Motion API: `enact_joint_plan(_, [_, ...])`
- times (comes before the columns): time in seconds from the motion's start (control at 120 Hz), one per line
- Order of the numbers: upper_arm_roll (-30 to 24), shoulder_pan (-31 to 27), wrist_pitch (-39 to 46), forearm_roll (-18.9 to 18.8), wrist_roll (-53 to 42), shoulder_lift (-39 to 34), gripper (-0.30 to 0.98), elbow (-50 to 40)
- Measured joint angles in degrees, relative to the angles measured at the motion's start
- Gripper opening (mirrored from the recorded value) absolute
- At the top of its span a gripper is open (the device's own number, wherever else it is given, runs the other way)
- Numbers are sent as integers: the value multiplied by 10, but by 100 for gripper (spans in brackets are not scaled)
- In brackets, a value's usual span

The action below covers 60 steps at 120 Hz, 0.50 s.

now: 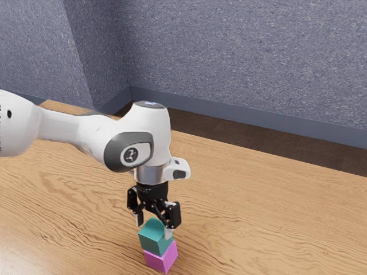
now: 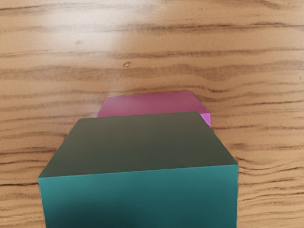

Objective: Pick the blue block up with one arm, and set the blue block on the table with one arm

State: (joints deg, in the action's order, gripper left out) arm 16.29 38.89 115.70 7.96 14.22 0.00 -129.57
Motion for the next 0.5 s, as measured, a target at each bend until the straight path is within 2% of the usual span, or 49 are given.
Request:
enact_joint_plan(0.367, [2, 9, 7, 17, 7, 25, 68, -8])
enact_joint_plan(0.5, [3, 16, 9, 24, 8, 29, 53, -8])
